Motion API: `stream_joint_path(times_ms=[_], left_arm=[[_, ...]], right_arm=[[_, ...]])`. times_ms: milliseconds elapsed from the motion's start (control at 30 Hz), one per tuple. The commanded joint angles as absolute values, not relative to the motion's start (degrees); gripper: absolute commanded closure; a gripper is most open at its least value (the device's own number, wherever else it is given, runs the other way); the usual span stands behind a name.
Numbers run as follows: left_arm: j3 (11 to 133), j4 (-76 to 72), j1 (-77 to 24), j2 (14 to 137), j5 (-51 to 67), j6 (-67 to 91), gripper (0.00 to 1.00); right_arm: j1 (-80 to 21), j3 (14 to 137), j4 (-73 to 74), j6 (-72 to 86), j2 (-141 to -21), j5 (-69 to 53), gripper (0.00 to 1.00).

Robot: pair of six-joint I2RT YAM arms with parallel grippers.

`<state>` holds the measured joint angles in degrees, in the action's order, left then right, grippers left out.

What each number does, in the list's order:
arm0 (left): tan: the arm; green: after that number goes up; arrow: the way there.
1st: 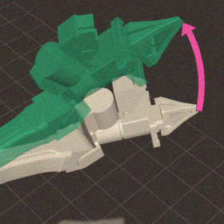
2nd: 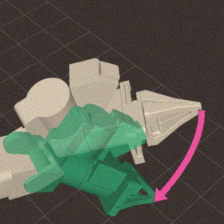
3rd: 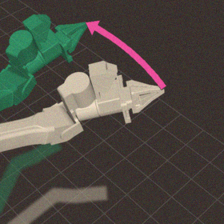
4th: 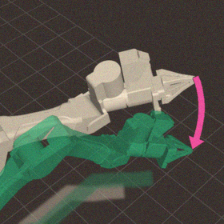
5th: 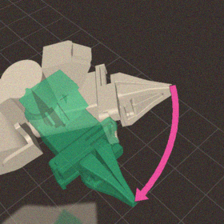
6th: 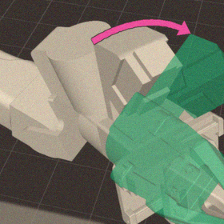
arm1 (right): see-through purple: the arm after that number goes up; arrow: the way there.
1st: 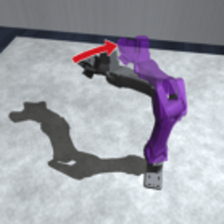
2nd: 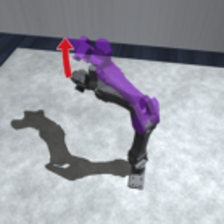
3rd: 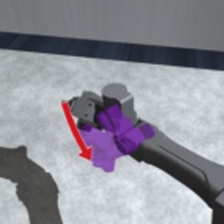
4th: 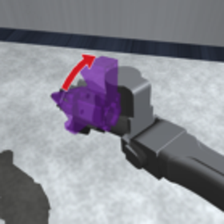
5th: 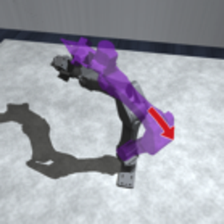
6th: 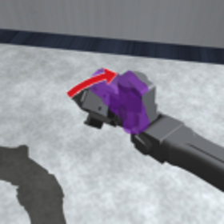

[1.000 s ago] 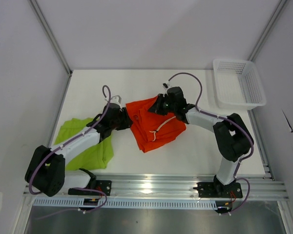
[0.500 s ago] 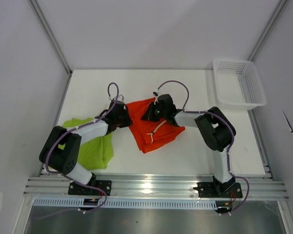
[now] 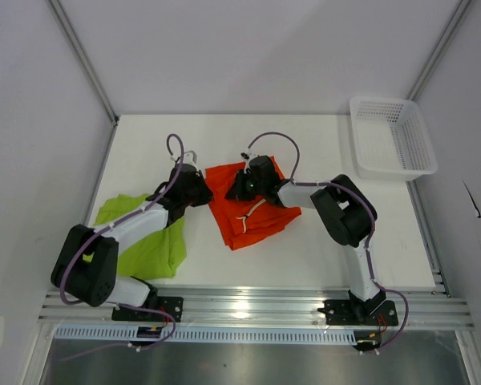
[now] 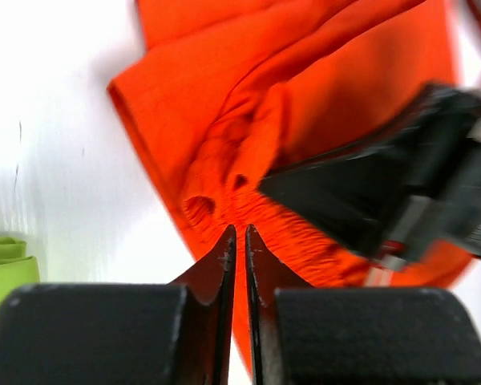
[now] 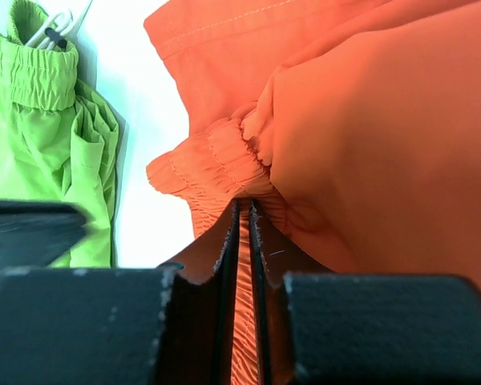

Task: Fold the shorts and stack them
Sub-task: Fold the shorts

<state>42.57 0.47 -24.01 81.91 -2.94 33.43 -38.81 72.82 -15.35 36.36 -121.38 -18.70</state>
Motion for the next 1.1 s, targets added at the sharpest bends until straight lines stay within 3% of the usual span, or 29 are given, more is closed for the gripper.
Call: stream_joint_path(times_ms=[0, 100, 167, 233, 367, 767, 933, 1067], left_arm=[[43.59, -1.40, -23.55, 76.91, -3.25, 33.31, 0.91], [43.85, -4.12, -23.55, 76.73, -1.41, 33.40, 0.91], [44.56, -5.35, -23.64, 78.39, 0.25, 33.57, 0.91], [45.61, -6.24, -23.64, 79.80, 2.19, 33.84, 0.91], [46.49, -9.05, -24.08, 83.66, 4.22, 34.72, 0.90], [53.96, -9.76, -26.37, 93.95, 2.20, 35.07, 0.91], [57.31, -5.10, -24.00, 100.18, -1.59, 34.10, 0.91], [57.39, -5.80, -23.20, 103.61, -0.61, 33.66, 0.93]], right_arm=[[-39.20, 75.23, -11.96, 33.40, -122.52, -16.70, 0.88], [-38.68, 75.84, -11.26, 33.57, -119.81, -18.28, 0.81], [-38.15, 76.99, -9.15, 32.52, -117.61, -18.37, 0.67], [-36.84, 79.09, -4.76, 31.21, -114.28, -17.93, 0.59], [-32.36, 80.59, -0.35, 28.83, -110.75, -21.69, 0.49], [-16.10, 83.49, 4.22, 24.08, -116.71, -32.07, 0.29], [-13.10, 89.19, 6.14, 21.98, -122.85, -34.45, 0.17], [-12.83, 92.46, 7.82, 20.92, -126.47, -35.85, 0.14]])
